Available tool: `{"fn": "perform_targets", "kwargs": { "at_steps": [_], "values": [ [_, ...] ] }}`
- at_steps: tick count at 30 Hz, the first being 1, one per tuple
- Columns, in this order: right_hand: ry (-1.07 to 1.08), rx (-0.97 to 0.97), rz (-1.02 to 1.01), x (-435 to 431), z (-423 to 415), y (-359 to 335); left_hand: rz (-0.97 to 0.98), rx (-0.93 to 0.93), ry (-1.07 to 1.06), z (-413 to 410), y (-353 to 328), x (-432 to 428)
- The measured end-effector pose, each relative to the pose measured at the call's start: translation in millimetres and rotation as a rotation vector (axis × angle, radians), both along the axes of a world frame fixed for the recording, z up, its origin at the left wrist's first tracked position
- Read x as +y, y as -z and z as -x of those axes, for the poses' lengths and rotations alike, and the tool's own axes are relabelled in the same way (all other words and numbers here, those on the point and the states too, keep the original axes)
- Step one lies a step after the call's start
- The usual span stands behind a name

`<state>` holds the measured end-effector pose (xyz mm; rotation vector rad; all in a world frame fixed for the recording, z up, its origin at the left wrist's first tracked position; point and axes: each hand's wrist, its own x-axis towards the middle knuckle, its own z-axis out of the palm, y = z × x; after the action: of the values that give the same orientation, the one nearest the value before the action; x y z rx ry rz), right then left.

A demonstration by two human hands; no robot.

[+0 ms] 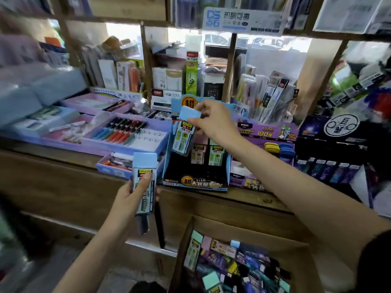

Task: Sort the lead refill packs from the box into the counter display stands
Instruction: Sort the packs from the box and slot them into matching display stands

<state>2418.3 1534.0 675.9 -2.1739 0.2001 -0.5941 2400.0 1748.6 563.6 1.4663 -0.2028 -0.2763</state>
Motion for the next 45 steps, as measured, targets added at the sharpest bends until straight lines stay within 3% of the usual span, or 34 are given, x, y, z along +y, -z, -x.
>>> {"fn": "perform_targets", "kwargs": {
  "at_steps": [8, 18, 25, 31, 34, 36, 38, 45],
  "values": [
    [0.033, 0.017, 0.394, 3.2, -33.4, 20.7, 0.035, 0.054, -0.03, -10.2, 12.2, 20.2],
    [-0.069, 0.095, 0.317, -1.6, -38.5, 30.3, 0.088, 0.118, -0.071, -13.0, 21.6, 28.4],
    [-0.013, 0.014, 0.685, 0.6, -43.5, 52.5, 0.093, 0.121, -0.069, -11.0, 21.2, 25.5],
    [0.059, -0.06, 0.772, 2.4, -32.5, 46.3, 0.127, 0.108, -0.011, -5.1, 10.7, 15.8],
    [-0.115, -0.056, 0.454, 20.9, -11.5, 32.9, 0.138, 0.079, 0.028, -1.3, 4.6, 9.0],
    [-0.318, 0.085, 0.153, 34.8, 4.7, 24.3, 0.148, 0.067, 0.054, 0.8, 1.7, 4.2],
    [-0.46, 0.215, -0.026, 44.7, 17.4, 21.2, 0.146, 0.056, 0.08, 3.1, -0.6, -0.8],
    [-0.444, 0.263, -0.103, 48.7, 30.8, 25.6, 0.131, 0.105, 0.093, 1.6, 2.5, -6.2]
  ]
}}
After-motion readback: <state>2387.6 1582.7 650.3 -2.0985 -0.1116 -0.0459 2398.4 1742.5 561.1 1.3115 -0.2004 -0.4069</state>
